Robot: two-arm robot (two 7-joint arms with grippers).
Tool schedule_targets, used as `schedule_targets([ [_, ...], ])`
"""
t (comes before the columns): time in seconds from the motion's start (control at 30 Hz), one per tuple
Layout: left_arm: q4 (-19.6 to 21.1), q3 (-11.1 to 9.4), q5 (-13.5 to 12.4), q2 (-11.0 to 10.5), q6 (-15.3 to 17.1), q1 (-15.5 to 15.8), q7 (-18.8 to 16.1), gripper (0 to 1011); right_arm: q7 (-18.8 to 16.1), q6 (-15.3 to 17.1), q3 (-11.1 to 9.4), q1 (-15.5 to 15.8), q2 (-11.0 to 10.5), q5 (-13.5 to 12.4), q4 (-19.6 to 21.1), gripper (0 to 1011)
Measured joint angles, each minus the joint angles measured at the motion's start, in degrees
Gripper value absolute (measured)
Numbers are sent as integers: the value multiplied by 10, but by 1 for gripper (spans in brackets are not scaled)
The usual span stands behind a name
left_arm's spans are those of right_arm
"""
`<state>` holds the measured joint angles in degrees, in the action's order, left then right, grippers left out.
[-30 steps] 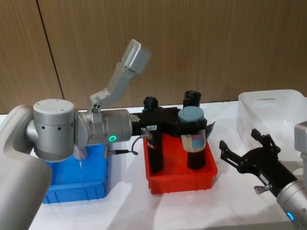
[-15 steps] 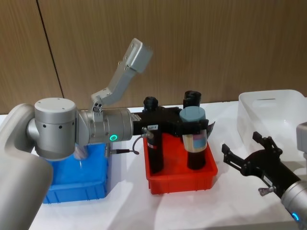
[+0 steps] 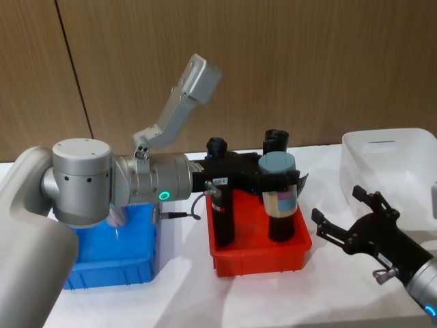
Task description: Pick the cotton swabs from the blue box and place them into the white box.
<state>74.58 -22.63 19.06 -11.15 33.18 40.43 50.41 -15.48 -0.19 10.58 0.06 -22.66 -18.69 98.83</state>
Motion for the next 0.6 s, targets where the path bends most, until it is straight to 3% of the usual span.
schedule_targets([
  [0.37,0,0,0,0,0,0,1,668,-51,-15,-8,-5,-11,-32,-2,1002],
  [0.6,0,0,0,0,0,0,1,668,-72,16,-8,-12,-13,-49,0,1002],
])
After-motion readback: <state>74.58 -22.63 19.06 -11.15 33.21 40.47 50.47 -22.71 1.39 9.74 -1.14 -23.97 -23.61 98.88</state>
